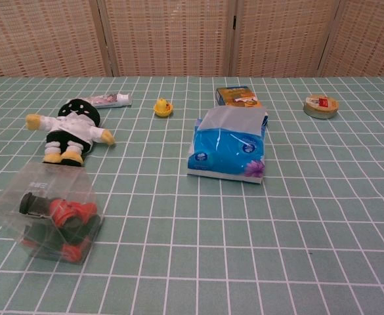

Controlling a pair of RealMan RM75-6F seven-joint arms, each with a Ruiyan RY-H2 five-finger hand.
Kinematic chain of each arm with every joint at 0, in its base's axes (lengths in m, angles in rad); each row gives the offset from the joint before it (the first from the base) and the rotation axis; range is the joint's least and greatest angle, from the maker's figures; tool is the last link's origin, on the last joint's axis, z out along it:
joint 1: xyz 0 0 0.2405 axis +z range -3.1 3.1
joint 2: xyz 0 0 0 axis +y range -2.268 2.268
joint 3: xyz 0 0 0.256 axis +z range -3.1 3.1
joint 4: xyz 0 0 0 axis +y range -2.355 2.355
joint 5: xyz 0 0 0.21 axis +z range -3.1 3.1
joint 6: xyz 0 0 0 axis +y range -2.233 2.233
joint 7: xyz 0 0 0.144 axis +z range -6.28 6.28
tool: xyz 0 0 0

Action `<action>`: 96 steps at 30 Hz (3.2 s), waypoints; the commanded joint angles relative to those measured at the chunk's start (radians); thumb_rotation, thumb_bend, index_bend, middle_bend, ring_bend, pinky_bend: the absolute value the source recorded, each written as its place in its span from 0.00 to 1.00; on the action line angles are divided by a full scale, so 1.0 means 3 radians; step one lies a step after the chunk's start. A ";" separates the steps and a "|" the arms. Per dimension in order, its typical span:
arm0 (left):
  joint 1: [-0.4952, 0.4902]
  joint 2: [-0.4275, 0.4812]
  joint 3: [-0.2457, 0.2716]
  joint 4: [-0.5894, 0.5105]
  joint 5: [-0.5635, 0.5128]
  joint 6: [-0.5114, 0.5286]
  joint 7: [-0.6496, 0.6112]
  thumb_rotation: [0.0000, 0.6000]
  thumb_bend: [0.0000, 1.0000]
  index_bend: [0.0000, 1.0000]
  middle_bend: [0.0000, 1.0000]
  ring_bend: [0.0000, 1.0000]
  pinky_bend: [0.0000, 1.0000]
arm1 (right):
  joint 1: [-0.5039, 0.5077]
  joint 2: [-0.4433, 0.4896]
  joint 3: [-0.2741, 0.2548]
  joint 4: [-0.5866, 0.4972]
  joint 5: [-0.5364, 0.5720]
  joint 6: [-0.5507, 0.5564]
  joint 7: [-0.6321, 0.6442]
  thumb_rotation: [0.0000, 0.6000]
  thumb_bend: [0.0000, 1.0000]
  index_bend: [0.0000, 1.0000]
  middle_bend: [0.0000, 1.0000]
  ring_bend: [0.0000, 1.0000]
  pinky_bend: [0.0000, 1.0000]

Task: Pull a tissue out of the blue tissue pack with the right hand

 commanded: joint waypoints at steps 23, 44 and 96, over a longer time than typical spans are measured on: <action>0.0039 0.0071 -0.0018 -0.0032 0.0028 0.0127 -0.0102 1.00 0.29 0.59 0.56 0.43 0.65 | 0.0644 0.0095 0.0428 -0.0524 0.0473 -0.0808 -0.0212 1.00 0.22 0.41 0.76 0.75 0.83; 0.0062 0.0140 0.0039 -0.0090 0.0122 0.0149 -0.0167 1.00 0.29 0.59 0.56 0.43 0.65 | 0.2522 -0.0378 0.1084 -0.0889 0.3257 -0.2283 -0.1608 1.00 0.23 0.33 0.82 0.82 0.88; 0.0110 0.0203 0.0036 -0.0096 0.0171 0.0242 -0.0300 1.00 0.29 0.59 0.56 0.43 0.65 | 0.3149 -0.1315 0.1227 -0.0737 0.3417 -0.1128 -0.1826 1.00 0.58 0.77 0.98 0.99 1.00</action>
